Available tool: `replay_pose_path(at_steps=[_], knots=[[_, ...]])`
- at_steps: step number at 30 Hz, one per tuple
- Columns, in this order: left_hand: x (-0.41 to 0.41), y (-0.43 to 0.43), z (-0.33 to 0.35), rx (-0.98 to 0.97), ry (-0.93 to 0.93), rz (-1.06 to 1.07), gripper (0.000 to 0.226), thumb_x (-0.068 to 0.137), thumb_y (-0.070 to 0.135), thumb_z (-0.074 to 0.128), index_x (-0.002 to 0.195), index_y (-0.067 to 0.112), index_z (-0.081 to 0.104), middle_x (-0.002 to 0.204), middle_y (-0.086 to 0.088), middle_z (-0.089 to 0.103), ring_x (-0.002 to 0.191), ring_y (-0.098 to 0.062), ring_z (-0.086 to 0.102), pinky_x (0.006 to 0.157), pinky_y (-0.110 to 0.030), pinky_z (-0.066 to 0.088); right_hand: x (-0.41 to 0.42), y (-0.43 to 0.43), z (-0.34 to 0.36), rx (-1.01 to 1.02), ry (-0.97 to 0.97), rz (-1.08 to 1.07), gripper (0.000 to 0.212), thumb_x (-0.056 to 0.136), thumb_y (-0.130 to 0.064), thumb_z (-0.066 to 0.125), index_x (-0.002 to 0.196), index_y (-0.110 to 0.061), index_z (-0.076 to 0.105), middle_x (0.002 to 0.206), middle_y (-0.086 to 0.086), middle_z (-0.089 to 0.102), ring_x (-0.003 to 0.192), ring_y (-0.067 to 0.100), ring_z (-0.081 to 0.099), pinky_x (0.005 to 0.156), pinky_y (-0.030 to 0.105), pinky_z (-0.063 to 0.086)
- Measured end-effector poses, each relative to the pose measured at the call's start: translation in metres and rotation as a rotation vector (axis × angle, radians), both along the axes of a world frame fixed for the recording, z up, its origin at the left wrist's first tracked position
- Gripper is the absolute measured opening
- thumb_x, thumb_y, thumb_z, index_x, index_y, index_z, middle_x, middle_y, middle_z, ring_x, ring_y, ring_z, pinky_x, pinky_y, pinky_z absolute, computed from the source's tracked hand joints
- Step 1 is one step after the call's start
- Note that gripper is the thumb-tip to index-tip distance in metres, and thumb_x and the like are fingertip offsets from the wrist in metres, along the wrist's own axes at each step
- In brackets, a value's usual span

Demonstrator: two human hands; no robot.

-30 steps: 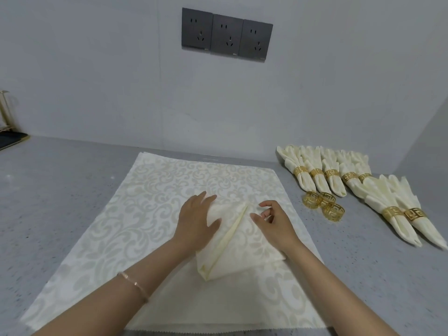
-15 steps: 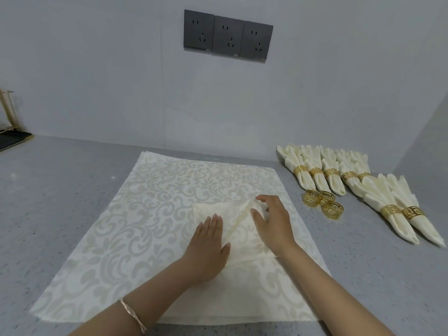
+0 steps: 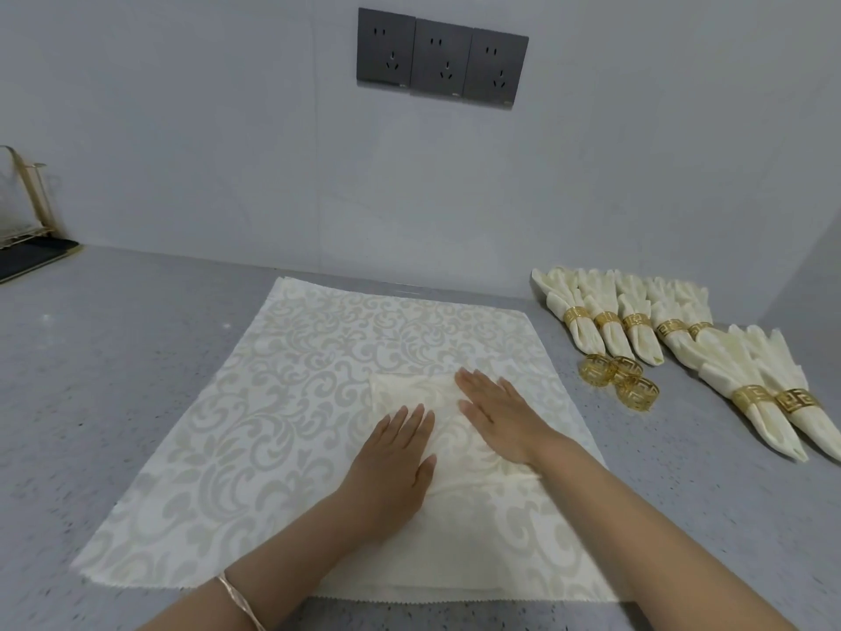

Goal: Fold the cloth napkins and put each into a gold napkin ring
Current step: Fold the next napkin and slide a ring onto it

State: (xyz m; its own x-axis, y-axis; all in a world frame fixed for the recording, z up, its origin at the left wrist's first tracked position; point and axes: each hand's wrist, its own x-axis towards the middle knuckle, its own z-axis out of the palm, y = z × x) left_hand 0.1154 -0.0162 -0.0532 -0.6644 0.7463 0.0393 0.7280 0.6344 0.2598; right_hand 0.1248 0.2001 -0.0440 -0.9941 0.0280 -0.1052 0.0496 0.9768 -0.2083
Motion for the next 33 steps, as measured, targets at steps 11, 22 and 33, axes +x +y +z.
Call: replay_pose_path(at_steps=[11,22,33], knots=[[0.003,0.005,-0.004,-0.033,0.036,0.093,0.055,0.104,0.036,0.012,0.152,0.02,-0.009,0.159,0.004,-0.016,0.146,-0.017,-0.018,0.118,-0.034,-0.015,0.068,-0.002,0.023,-0.04,0.229,0.241,0.06,0.091,-0.064,0.035,0.145,-0.039,0.032,0.149,-0.028,0.018,0.137,-0.012,0.011,0.112,0.015,0.005],[-0.002,0.003,-0.01,0.048,-0.002,0.053,0.091,0.068,0.058,-0.026,0.152,0.029,-0.006,0.16,0.008,-0.011,0.146,-0.013,-0.017,0.112,-0.027,-0.019,0.063,0.029,0.032,-0.504,0.162,0.067,0.009,0.088,-0.025,0.066,0.096,-0.027,0.069,0.099,-0.015,0.068,0.098,0.001,0.061,0.094,0.023,0.043],[-0.002,0.003,-0.003,0.033,-0.092,0.063,0.052,0.103,0.042,0.012,0.152,0.032,0.0,0.16,0.009,-0.009,0.146,-0.013,-0.017,0.118,-0.031,-0.014,0.028,0.023,0.022,-0.645,0.206,-0.113,0.037,0.084,-0.029,0.07,0.051,-0.03,0.055,0.051,-0.013,0.042,0.052,0.005,0.036,0.056,0.015,0.031]])
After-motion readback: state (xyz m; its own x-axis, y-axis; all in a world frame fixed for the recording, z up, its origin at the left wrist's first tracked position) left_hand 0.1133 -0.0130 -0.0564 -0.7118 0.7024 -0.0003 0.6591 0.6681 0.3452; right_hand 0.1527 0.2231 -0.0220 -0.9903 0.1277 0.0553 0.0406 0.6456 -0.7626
